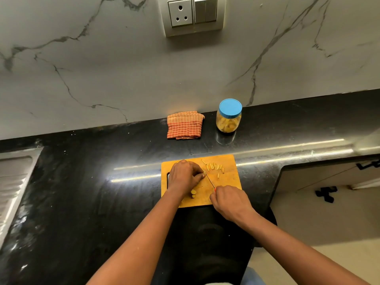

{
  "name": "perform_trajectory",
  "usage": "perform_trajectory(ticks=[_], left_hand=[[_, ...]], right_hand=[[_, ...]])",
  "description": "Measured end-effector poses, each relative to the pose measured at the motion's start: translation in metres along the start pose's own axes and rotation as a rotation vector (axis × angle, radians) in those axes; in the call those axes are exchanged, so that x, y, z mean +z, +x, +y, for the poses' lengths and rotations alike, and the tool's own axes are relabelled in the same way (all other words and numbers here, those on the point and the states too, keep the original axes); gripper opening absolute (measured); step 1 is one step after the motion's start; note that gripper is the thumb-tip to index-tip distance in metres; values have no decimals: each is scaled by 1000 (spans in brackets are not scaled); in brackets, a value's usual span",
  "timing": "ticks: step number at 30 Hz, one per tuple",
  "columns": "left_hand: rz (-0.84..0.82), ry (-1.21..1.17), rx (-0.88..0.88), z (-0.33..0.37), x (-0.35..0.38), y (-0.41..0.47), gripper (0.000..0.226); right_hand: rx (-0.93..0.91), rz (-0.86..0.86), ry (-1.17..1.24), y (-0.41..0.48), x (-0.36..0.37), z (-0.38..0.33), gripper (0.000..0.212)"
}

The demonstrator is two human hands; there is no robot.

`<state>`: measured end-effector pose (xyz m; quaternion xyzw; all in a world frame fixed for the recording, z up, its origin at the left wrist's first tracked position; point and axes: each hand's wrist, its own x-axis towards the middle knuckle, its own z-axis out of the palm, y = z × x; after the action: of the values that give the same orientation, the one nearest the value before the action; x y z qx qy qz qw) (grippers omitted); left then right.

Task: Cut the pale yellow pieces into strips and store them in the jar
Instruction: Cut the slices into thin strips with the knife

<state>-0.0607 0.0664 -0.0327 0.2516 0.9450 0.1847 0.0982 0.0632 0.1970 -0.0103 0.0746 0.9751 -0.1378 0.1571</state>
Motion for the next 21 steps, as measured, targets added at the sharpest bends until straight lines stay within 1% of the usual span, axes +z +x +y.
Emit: perform_trajectory(ticks=[8,15,19,21], left_hand=[[-2,-60,-11,1,0,-1,14],[-12,-62,-54,2,0,0,14],[10,-56,-77,6,-2,-2,15],[7,-70,-103,6,-2,-1,17]], right_hand=[[-35,-74,6,4,1,-1,36],[-87,-141,-11,24,6,-4,33],[-12,-111,9,9,9,1,31],[-20,-114,-11,0,12,5,31]])
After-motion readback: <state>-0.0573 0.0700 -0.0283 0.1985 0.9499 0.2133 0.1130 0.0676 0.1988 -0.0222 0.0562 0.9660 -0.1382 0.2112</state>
